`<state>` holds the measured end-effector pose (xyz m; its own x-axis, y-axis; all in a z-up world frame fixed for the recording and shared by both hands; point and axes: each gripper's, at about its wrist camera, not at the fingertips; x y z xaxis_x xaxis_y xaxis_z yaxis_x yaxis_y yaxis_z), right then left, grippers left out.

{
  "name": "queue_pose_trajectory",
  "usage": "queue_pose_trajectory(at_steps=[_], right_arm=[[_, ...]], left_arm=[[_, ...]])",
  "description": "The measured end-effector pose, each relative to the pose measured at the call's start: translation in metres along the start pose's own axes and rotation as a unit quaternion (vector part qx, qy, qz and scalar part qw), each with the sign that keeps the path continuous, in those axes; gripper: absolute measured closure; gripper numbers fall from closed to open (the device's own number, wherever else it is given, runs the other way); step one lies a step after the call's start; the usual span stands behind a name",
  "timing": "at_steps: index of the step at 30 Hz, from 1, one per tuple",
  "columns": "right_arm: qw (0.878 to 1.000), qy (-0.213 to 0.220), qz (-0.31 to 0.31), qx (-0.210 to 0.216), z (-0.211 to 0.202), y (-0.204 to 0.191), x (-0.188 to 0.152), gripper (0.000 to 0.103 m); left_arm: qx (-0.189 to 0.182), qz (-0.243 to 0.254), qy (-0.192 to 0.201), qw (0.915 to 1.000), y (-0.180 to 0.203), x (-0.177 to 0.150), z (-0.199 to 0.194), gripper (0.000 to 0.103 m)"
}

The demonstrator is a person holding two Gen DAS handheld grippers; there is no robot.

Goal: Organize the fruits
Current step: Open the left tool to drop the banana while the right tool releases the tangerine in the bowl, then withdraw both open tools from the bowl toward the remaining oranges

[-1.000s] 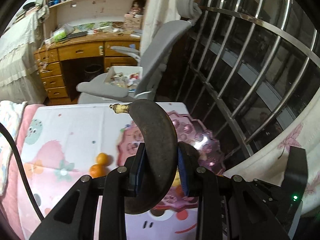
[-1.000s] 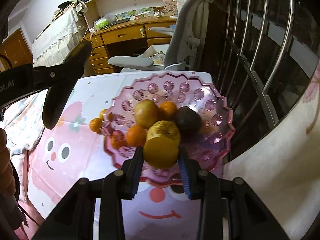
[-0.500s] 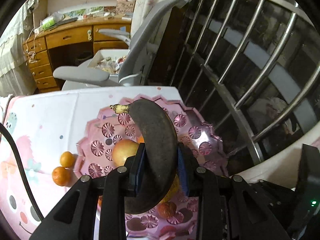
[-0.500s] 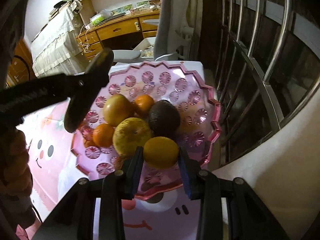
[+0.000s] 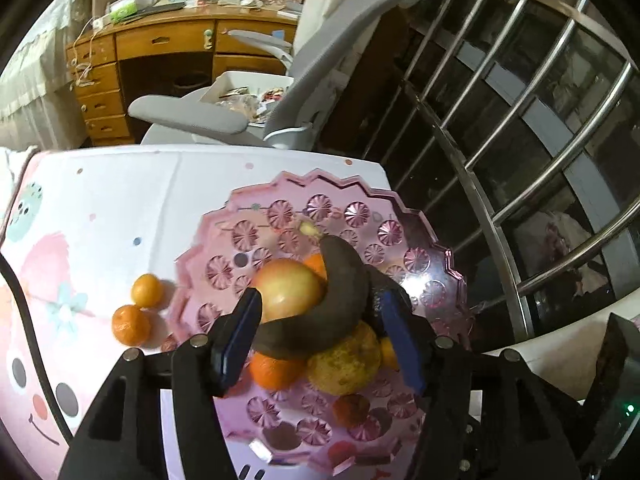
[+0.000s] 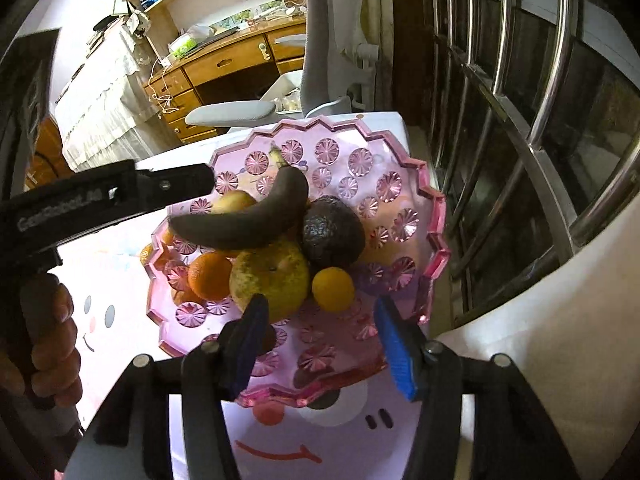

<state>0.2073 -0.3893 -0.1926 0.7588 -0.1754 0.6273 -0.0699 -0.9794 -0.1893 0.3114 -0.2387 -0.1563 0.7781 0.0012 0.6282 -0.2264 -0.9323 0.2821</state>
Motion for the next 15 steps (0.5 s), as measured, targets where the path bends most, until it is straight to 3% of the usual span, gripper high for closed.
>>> queue_pose_trajectory(at_steps=[9,15], right_arm=[[1.0,-0.003,0.008,-0.003,-0.006,-0.027,-0.003,0.047],[1.0,0.005,0.029,-0.011,-0.017,-0.052,-0.011,0.047]], left_arm=[[0.027,-0.044,-0.014,0.9986,-0.052,-0.015,-0.039,0.041],[0.003,-0.063,-0.019,0.9979,-0.089,-0.033,-0.075,0.035]])
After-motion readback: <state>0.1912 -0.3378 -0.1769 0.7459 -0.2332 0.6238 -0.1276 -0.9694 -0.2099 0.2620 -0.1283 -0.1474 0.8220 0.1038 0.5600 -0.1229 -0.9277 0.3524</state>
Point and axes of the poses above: each gripper's, at about its wrist camera, not at the fingertips, and z roughly the way its jaws point, y to its right, x to its top, and after that the axes turned 10 degrees about y, right-handed
